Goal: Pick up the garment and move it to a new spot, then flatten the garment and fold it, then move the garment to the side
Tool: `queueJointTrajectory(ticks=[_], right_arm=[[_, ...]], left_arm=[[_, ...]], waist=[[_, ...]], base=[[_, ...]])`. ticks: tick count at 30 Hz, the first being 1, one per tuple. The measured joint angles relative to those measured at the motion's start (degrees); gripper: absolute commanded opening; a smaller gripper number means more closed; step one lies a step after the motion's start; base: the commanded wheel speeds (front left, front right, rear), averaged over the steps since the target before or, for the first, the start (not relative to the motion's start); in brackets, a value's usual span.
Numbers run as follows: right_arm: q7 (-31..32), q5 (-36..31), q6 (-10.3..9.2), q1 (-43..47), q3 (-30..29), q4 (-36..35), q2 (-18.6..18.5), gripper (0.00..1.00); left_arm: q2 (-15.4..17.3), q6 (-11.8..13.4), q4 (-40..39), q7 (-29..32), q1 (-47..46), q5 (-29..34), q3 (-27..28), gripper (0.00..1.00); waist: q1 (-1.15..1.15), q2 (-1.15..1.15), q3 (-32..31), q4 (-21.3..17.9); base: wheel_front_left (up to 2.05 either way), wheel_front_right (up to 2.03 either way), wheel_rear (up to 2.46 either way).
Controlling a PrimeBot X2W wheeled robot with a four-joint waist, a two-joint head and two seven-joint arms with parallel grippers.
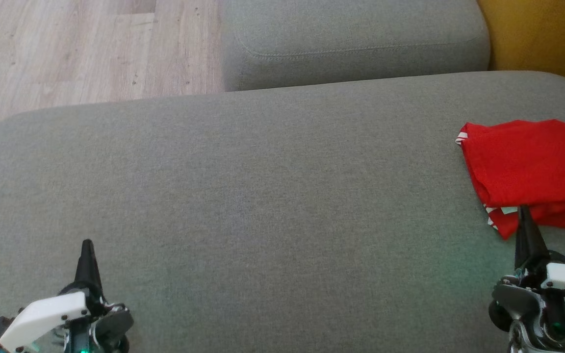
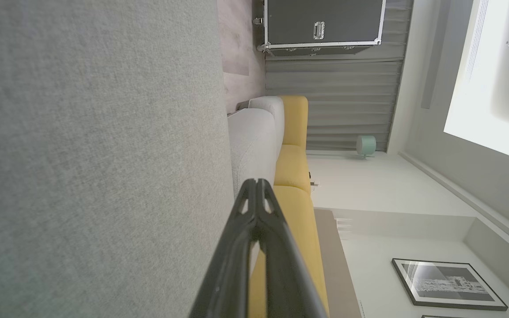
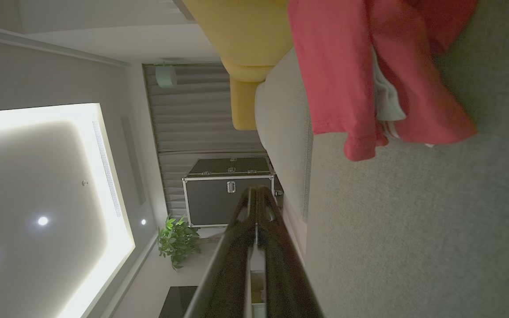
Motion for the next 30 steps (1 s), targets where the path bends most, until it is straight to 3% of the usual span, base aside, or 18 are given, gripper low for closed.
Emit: queueJointTrajectory(ticks=[30], right_arm=[[0.18,0.0,0.0,0.0,-0.27,0.0,0.26,0.0]], left_arm=[[-0.21,0.0,0.01,0.47,0.0,0.43,0.32,0.0]], waist=[[0.0,0.0,0.0,0.0]], base=[[0.0,0.0,0.0]])
